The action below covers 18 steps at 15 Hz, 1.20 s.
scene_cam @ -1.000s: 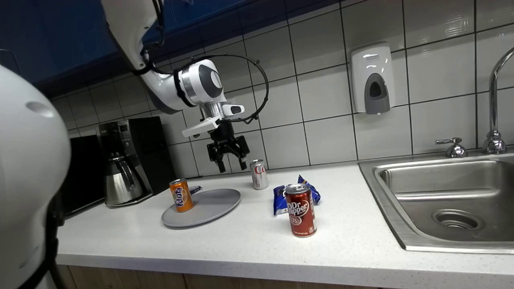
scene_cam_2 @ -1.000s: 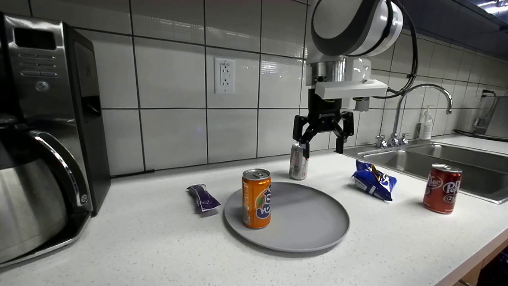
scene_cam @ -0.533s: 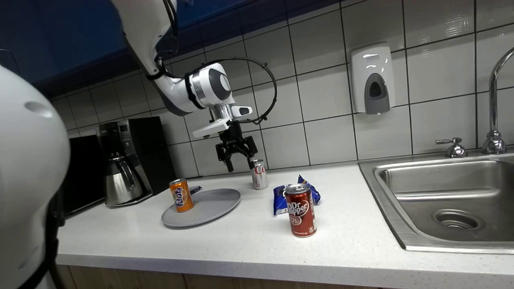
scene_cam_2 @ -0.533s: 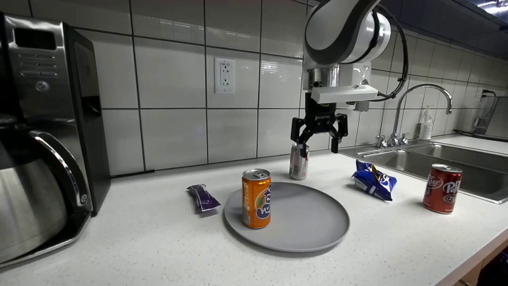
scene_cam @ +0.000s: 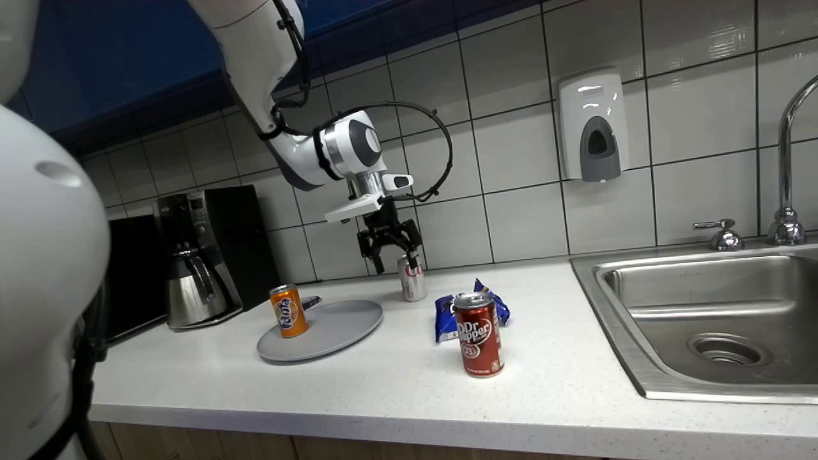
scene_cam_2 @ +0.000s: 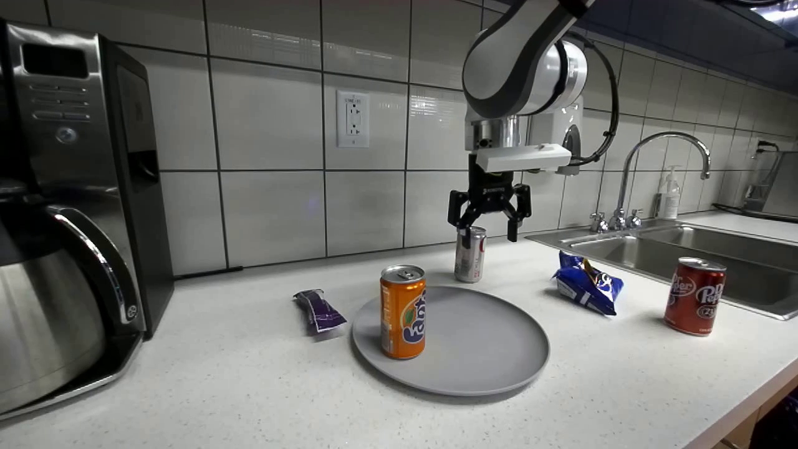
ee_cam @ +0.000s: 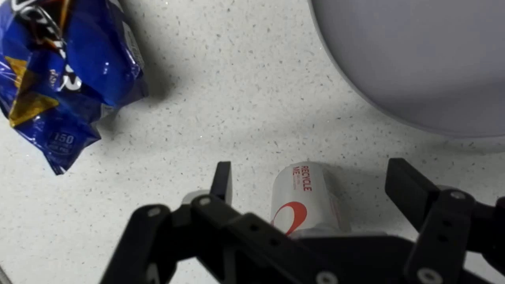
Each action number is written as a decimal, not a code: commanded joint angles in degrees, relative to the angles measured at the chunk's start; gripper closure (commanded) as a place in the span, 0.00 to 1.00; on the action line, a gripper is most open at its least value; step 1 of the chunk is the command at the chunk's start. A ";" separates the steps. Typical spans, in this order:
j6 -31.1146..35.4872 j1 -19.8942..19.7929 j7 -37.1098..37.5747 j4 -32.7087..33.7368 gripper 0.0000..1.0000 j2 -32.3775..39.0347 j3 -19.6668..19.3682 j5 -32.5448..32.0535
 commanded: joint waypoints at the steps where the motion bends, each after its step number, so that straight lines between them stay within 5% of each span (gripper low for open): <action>1: -3.54 -0.60 -2.54 6.56 0.00 3.88 -0.04 0.52; 16: -8.59 -0.59 -4.35 19.66 0.00 12.81 -0.42 0.80; 18: -9.00 -0.59 -4.38 20.51 0.26 13.32 -0.40 0.88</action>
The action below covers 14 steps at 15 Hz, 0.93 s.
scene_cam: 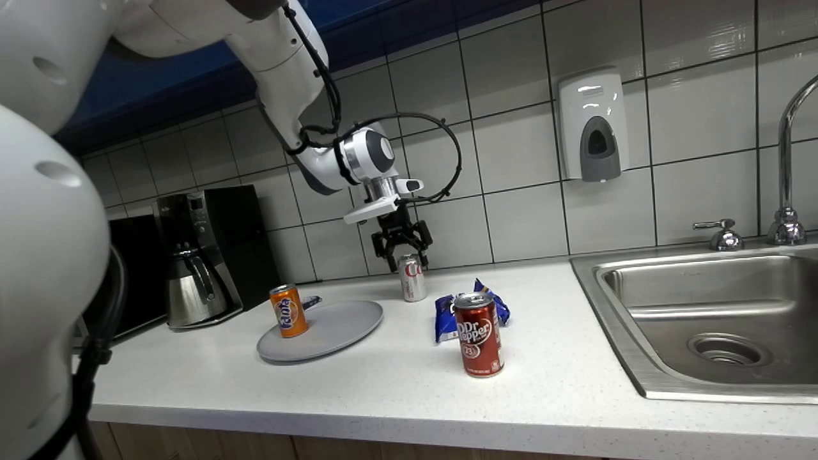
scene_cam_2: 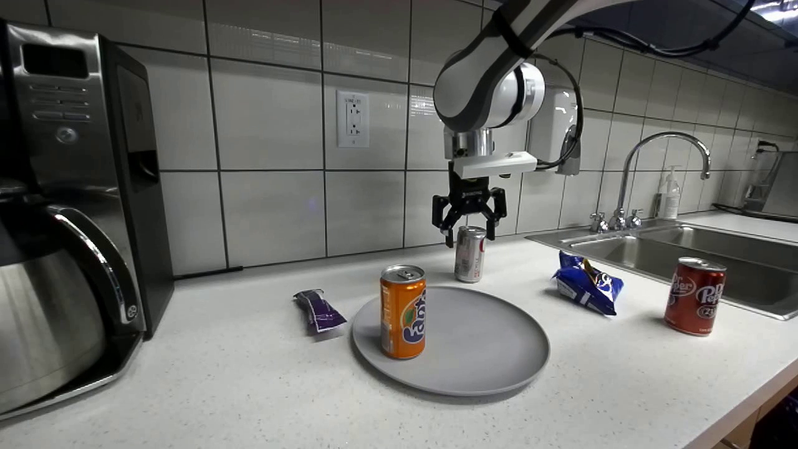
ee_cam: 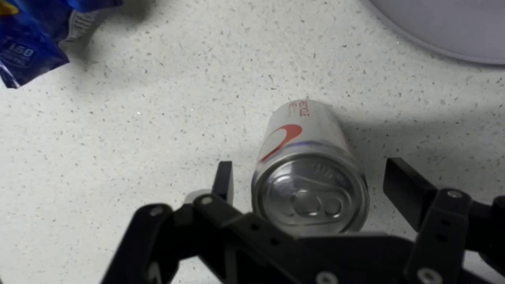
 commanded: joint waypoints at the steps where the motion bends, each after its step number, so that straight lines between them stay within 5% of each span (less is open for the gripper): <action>1: -3.07 -0.51 -1.87 4.11 0.34 1.93 0.13 0.82; 5: -3.75 -0.40 -1.62 5.20 0.61 2.52 0.03 0.79; 14: -2.94 0.74 -0.45 4.59 0.61 0.93 0.06 0.30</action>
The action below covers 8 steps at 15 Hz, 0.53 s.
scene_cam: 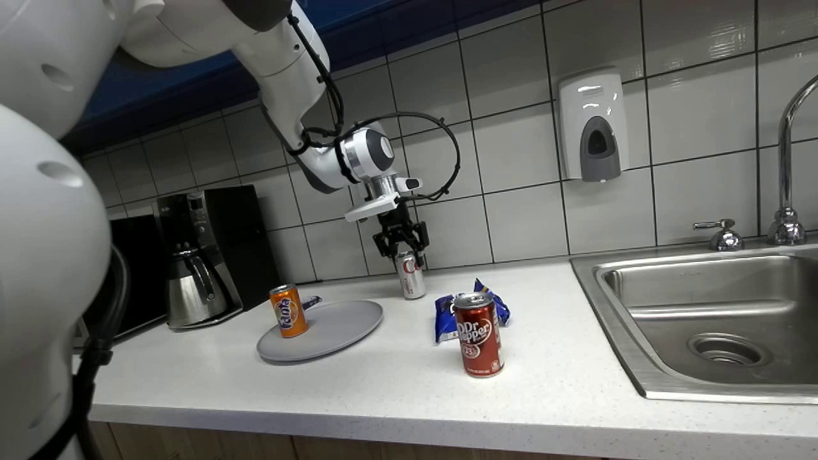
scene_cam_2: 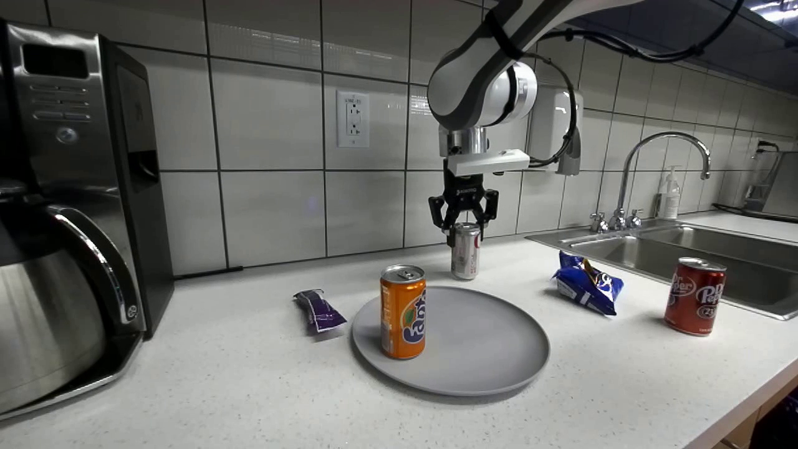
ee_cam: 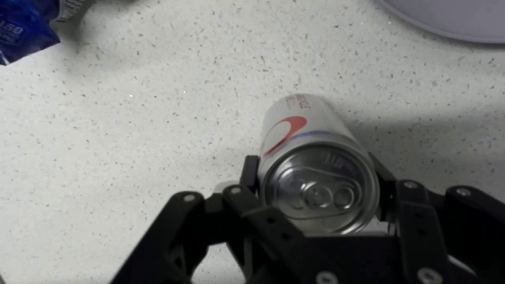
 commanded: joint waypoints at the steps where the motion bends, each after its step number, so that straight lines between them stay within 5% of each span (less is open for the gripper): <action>1: -1.59 0.70 -0.26 0.92 0.61 -1.00 0.09 0.18; 8: -0.65 3.47 1.82 -0.95 0.61 -3.02 0.25 -0.33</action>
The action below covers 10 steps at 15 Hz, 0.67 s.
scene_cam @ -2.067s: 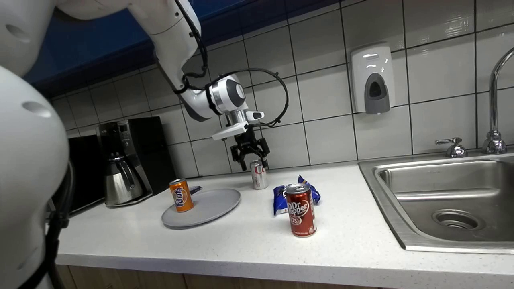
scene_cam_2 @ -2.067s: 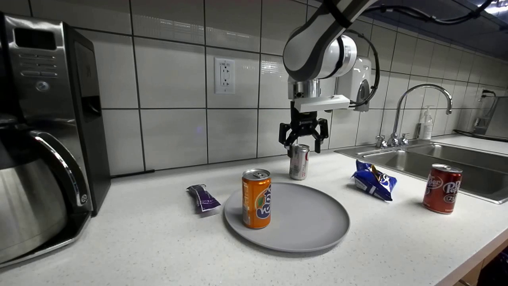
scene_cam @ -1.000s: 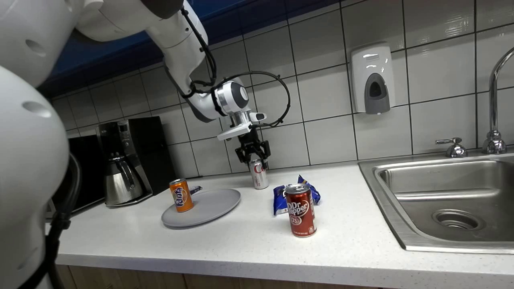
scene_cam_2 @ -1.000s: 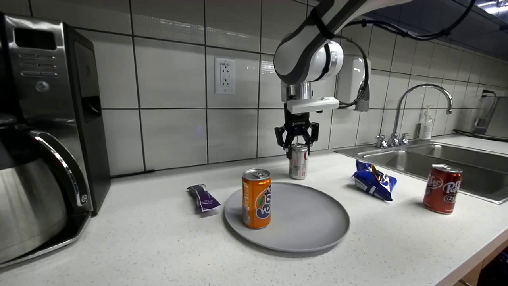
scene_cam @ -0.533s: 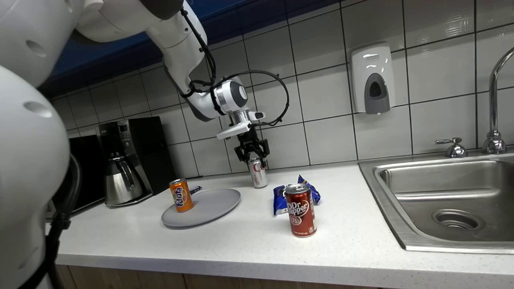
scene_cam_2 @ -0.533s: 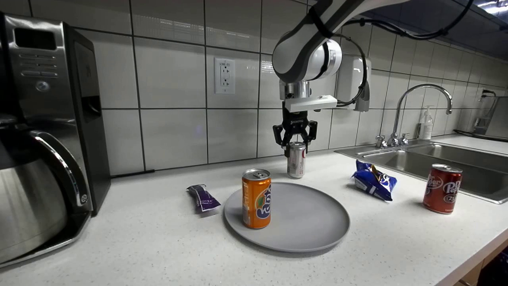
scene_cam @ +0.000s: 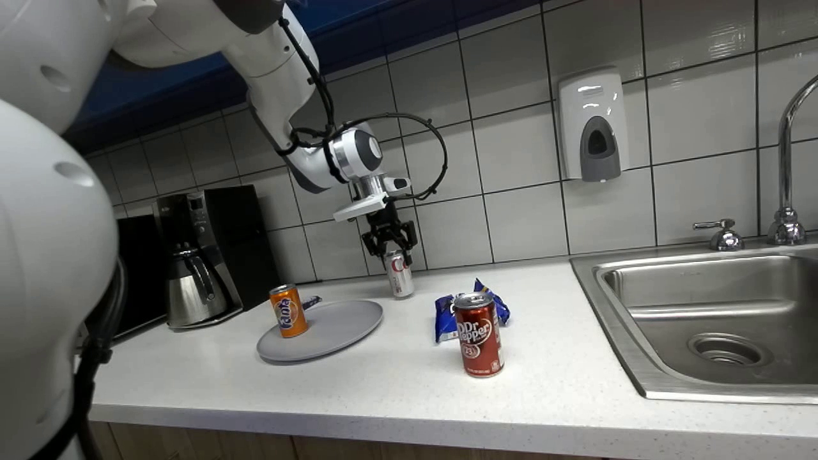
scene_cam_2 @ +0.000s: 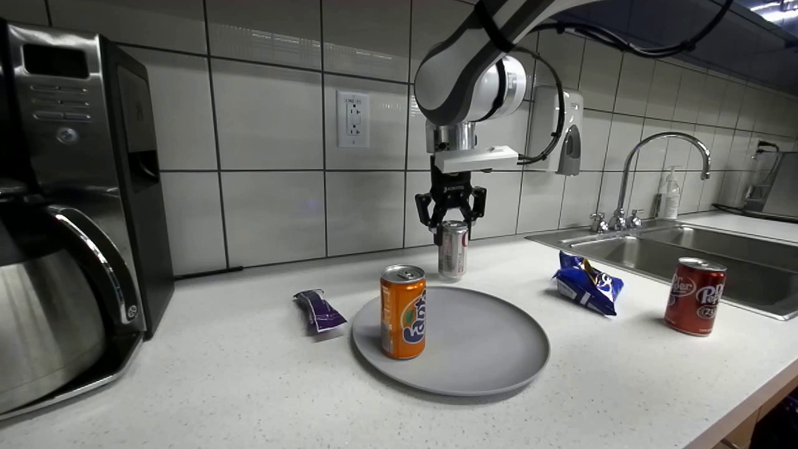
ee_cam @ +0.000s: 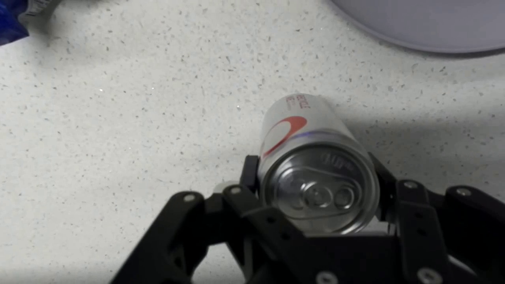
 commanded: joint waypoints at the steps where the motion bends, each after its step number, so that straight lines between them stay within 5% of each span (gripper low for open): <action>1: -0.53 1.62 1.93 -1.53 0.61 -3.14 0.15 -0.41; 10: 0.49 6.14 6.13 -5.57 0.61 -6.79 0.73 -1.01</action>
